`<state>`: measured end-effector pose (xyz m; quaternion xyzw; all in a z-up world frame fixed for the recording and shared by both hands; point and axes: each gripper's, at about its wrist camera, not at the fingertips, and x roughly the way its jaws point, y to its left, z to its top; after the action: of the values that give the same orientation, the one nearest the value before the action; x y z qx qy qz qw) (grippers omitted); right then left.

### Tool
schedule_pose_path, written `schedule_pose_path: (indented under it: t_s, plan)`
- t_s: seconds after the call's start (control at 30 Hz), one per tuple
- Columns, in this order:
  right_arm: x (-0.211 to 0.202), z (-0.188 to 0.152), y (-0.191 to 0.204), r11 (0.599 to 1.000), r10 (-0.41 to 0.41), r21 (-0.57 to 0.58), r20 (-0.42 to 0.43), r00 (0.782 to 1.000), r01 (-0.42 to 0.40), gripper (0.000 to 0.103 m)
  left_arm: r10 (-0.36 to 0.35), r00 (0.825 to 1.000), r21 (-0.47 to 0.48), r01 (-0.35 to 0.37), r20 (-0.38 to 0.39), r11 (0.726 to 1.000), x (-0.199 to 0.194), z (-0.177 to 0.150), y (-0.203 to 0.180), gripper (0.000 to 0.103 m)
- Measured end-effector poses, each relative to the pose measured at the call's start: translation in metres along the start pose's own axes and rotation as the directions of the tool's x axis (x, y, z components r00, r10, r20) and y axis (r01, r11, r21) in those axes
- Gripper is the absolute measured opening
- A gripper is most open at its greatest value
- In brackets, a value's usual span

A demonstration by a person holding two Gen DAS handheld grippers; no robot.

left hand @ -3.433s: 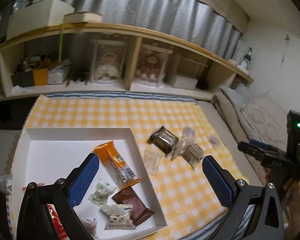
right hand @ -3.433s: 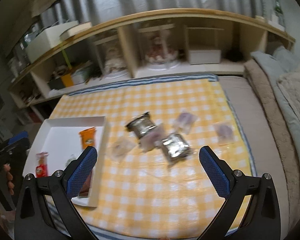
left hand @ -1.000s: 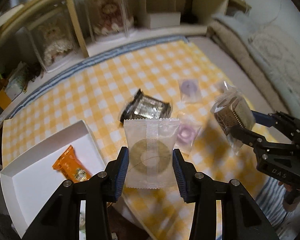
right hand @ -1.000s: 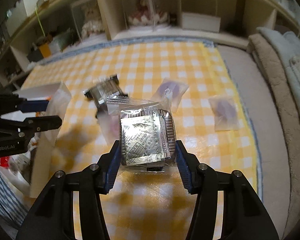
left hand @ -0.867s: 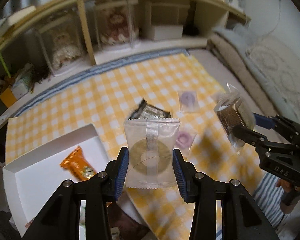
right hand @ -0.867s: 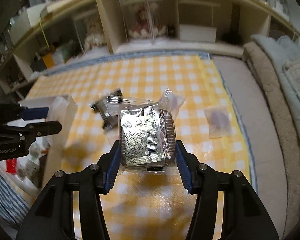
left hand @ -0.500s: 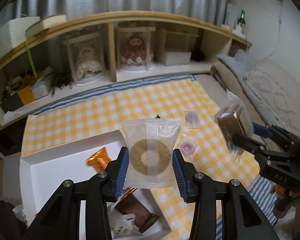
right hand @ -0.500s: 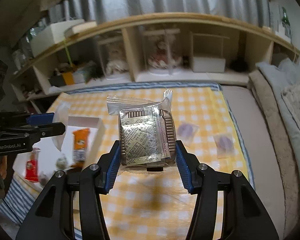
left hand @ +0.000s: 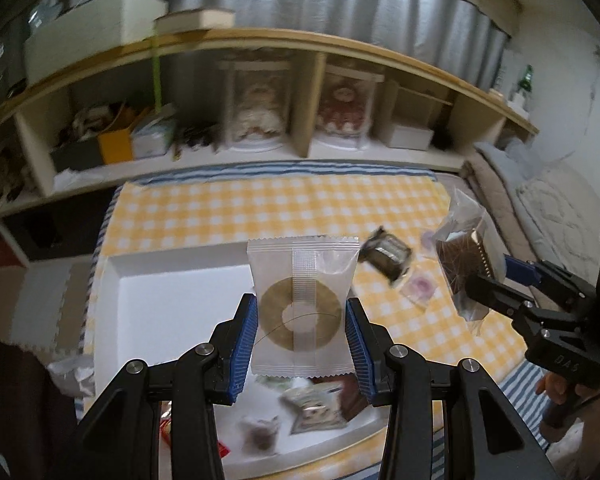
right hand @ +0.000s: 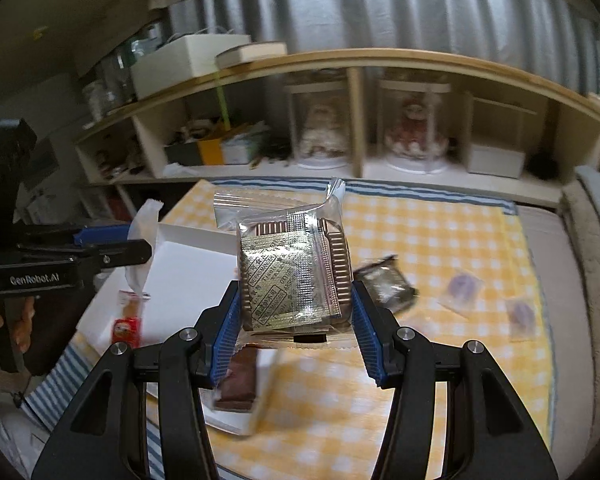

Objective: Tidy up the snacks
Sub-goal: 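Carry both packets over the white tray and open both grippers to drop them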

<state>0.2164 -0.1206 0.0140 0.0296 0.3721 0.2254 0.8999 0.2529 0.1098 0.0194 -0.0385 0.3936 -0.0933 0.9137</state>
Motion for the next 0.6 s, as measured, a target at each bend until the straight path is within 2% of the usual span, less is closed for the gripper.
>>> schedule_pose_path:
  t_s: [0.13,0.27,0.43,0.6]
  plan:
    - [0.021,0.004,0.022,0.999,0.038,-0.014,-0.029,0.999,-0.039,0.054,-0.007,1.0,-0.075,0.005,-0.028,0.997,0.01,-0.012,0.028,0.043]
    - [0.046,0.007,0.038,0.996,0.089,0.013,-0.063,0.994,-0.089,0.054,-0.036,0.994,-0.151,0.02,-0.105,0.988,0.033,-0.025,0.056,0.043]
    - [0.079,0.01,0.049,0.988,0.14,0.086,-0.1,0.985,-0.131,0.053,-0.083,0.977,-0.232,0.036,-0.196,0.972,0.06,-0.042,0.078,0.043]
    - [0.113,0.011,0.058,0.977,0.174,0.15,-0.146,0.974,-0.152,0.054,-0.092,0.961,-0.245,0.026,-0.262,0.969,0.071,-0.055,0.088,0.043]
